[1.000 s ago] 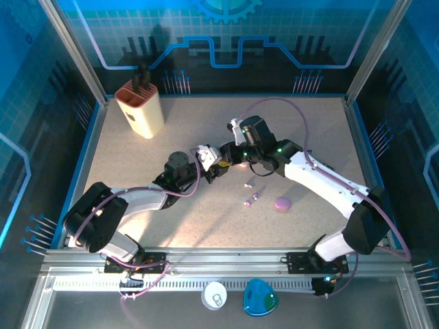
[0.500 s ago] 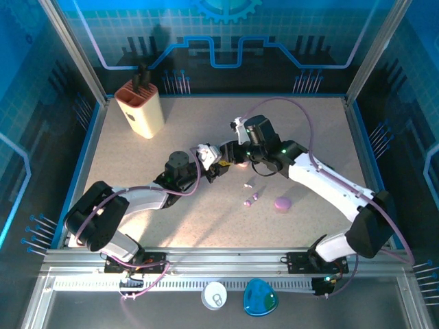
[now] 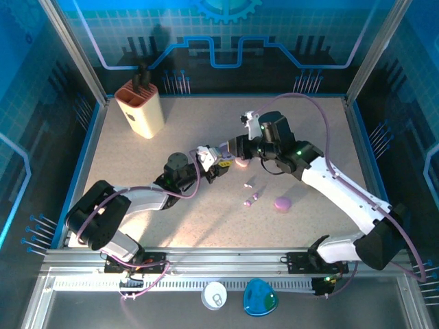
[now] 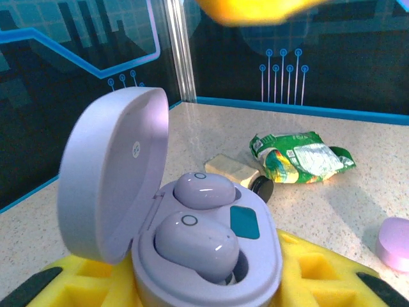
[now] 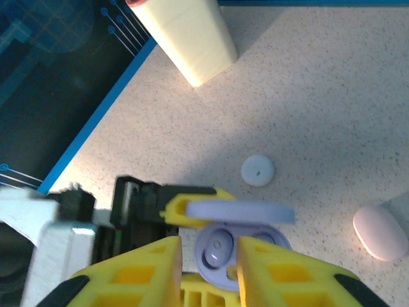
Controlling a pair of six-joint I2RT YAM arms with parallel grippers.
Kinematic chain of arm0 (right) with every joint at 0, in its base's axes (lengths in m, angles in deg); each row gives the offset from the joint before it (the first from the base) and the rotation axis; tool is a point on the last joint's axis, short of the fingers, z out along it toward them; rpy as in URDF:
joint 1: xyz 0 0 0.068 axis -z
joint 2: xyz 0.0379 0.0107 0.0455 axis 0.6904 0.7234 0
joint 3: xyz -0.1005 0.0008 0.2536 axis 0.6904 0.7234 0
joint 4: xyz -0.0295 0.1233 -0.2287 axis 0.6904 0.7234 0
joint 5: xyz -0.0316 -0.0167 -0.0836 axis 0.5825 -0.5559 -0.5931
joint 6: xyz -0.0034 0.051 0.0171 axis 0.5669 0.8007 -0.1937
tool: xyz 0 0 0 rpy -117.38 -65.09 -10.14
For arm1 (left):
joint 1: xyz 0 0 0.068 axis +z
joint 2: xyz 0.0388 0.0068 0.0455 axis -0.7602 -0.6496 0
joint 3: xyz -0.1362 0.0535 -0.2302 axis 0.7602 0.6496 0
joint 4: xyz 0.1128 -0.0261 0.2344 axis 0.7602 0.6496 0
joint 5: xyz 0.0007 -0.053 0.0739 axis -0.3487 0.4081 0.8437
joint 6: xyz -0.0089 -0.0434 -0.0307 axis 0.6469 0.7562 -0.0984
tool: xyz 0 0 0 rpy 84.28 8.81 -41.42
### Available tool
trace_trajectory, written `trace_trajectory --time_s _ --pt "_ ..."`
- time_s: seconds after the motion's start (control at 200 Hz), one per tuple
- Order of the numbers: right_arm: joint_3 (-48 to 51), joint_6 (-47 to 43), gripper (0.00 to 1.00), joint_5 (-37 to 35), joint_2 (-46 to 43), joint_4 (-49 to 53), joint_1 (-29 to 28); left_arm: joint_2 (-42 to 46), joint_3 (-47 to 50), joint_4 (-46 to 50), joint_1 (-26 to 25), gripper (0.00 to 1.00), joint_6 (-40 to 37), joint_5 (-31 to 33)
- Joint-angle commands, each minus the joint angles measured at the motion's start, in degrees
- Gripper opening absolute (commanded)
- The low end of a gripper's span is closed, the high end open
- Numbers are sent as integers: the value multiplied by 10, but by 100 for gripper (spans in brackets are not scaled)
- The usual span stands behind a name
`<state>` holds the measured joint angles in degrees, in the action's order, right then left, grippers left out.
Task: Insert wireless bluetooth earbuds into charging case
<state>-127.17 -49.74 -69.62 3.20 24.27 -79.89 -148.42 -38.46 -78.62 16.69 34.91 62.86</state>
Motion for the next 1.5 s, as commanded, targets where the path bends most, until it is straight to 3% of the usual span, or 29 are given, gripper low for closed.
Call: trace_trajectory --time_s 0.0,0.32,0.685,0.8,0.915,1.04,1.301,1.491 --pt "-41 -16 27 7 32 18 8 4 10 -33 2 32 -28 -21" --pt "-71 -29 24 10 86 51 8 26 5 -9 1 32 -13 -15" --pt "-32 -16 25 -1 41 60 16 11 -16 -55 2 32 106 -7" --pt "-11 14 44 21 12 30 30 13 -18 -61 1 32 113 -15" --pt "22 51 60 90 -5 -5 57 17 -17 -72 2 32 127 -27" --pt "63 105 64 176 -16 -59 78 18 -18 -89 2 32 146 -39" --pt "145 232 62 295 -9 -226 99 15 -16 -136 2 32 164 -68" --pt "166 260 46 299 -13 -263 105 10 -9 -152 1 32 162 -79"
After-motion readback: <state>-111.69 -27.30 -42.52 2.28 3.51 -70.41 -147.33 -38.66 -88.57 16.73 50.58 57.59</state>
